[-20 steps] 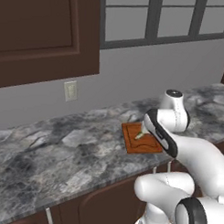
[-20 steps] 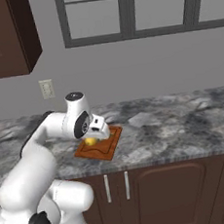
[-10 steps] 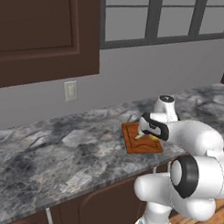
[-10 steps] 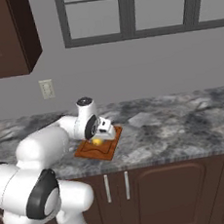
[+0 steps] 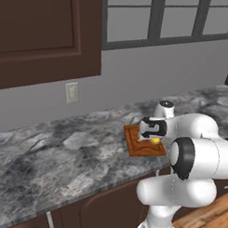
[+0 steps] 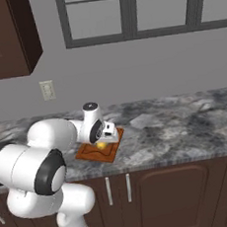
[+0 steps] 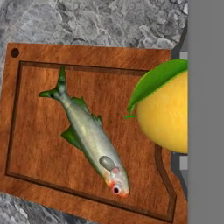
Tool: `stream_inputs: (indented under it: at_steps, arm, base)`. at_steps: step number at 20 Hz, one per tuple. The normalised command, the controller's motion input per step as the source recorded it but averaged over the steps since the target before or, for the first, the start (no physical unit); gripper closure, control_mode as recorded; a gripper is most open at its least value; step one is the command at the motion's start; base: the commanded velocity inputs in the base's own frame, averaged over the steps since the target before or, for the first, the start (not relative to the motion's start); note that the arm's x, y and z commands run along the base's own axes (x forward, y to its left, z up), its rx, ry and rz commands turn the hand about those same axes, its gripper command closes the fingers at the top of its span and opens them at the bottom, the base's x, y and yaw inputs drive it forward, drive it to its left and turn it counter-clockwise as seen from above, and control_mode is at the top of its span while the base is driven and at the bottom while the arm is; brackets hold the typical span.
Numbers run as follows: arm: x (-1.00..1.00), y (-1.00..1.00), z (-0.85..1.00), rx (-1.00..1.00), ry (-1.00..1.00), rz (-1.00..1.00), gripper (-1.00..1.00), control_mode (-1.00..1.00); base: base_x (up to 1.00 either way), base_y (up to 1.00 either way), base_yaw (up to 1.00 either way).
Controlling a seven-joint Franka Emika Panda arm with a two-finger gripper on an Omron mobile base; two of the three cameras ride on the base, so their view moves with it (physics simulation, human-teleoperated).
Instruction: Retrieve a lemon from the fridge and place it on the cutting board with the fish.
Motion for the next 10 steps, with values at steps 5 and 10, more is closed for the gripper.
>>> stream_inputs:
  at_steps: [5, 10]
  arm:
    - [0.0, 0.0, -0.19, -0.01, 0.02, 0.05, 1.0, -1.0]
    - [0.0, 0.0, -0.1, 0.0, 0.01, 0.03, 1.0, -1.0]
  base:
    - [0.0, 0.0, 0.0]
    - [0.0, 0.0, 0.0]
